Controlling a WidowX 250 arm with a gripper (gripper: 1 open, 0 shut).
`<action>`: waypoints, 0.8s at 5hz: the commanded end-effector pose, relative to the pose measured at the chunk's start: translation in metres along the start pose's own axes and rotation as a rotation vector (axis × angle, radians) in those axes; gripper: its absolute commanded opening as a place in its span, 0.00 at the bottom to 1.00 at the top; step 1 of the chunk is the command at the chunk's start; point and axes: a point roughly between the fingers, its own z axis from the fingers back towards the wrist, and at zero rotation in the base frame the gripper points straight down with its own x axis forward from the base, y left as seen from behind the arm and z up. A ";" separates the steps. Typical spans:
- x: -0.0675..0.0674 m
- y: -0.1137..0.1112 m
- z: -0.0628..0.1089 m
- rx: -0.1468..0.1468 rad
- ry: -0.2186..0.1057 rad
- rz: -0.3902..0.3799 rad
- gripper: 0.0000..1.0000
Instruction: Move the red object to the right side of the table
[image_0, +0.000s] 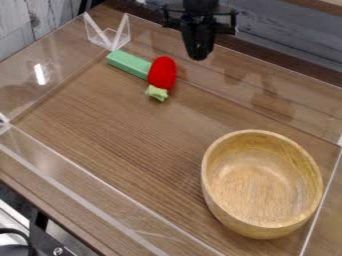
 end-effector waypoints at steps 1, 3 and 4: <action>0.016 0.020 0.010 0.019 -0.068 0.039 1.00; 0.021 0.053 -0.011 0.056 -0.067 0.084 1.00; 0.019 0.060 -0.024 0.074 -0.061 0.095 1.00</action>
